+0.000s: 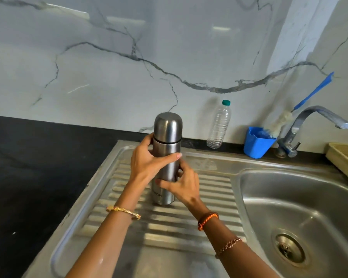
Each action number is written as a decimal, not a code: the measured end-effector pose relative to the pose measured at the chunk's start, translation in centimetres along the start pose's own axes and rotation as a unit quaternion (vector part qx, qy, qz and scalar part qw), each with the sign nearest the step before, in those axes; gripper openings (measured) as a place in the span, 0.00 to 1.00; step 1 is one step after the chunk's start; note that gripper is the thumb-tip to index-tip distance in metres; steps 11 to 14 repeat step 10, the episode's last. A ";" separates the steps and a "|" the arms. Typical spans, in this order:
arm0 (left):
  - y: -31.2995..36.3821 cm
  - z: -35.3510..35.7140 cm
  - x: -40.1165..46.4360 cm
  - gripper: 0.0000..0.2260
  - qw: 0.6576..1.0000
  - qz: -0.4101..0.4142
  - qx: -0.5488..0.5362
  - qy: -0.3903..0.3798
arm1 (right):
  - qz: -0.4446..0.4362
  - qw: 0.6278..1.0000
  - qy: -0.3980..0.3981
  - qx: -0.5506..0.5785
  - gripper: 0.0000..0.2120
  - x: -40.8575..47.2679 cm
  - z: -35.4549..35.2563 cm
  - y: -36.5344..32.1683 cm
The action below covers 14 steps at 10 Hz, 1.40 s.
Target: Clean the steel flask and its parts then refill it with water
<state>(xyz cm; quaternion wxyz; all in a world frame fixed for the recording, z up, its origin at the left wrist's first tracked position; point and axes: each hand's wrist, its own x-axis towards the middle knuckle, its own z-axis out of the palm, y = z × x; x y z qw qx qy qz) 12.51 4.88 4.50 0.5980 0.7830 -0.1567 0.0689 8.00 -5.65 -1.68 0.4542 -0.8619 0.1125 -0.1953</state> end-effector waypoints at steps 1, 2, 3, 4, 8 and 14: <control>-0.5 -1.9 -0.7 0.28 1.000 0.000 0.002 0.005 | -0.013 1.000 -0.005 0.005 0.35 -0.7 1.5 -0.8; -0.9 -2.5 -1.1 0.28 1.000 0.005 -0.001 0.012 | -0.016 1.000 0.004 0.013 0.36 -1.1 2.1 -1.1; -1.1 -2.6 -1.2 0.28 1.000 0.004 0.000 0.010 | -0.018 1.000 0.007 0.023 0.41 -1.2 2.3 -1.3; -1.5 -2.6 -1.1 0.28 1.000 -0.009 -0.010 0.004 | -0.006 1.000 0.008 0.022 0.39 -1.3 2.4 -1.4; -4.3 -0.9 -3.0 0.30 0.983 0.028 -0.172 0.048 | 0.018 0.999 -0.009 -0.034 0.37 -2.9 2.8 0.7; -6.4 0.3 -5.5 0.25 0.919 0.325 0.044 0.218 | 0.052 0.995 0.053 -0.065 0.13 -4.8 -1.3 3.5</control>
